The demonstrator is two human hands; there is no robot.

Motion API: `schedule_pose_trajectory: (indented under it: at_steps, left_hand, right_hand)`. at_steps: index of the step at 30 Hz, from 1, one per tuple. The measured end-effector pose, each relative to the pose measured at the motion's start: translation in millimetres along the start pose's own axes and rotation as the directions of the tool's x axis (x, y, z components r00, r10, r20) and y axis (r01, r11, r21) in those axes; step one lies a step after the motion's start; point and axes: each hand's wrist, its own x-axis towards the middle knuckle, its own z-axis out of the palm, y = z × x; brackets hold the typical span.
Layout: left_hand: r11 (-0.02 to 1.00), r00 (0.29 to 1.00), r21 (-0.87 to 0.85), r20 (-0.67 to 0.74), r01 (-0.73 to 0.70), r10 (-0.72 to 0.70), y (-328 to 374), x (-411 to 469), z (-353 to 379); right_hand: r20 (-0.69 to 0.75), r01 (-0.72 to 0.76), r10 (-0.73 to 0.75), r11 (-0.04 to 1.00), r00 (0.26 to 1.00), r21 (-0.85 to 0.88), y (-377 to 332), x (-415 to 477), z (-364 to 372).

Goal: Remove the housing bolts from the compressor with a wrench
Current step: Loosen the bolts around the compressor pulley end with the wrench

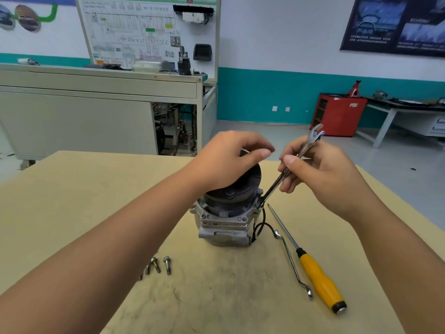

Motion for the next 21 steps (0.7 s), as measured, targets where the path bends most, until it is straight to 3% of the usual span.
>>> schedule_pose_trajectory:
  at_steps: [13,17,21]
  left_hand:
    - [0.988,0.989,-0.152,0.147,0.016,0.006,-8.0,6.8,9.5]
    - [0.95,0.984,-0.303,0.176,0.071,-0.017,-7.8,4.7,7.4]
    - [0.955,0.969,-0.283,0.247,0.09,-0.018,-7.0,4.1,4.9]
  right_hand:
    - [0.057,0.031,-0.024,0.993,0.998,-0.118,-1.9,7.9,0.3]
    - [0.067,0.015,-0.006,0.99,0.998,-0.138,-2.6,9.5,-0.5]
    - [0.104,0.007,0.012,0.982,0.995,-0.189,-6.6,14.3,0.2]
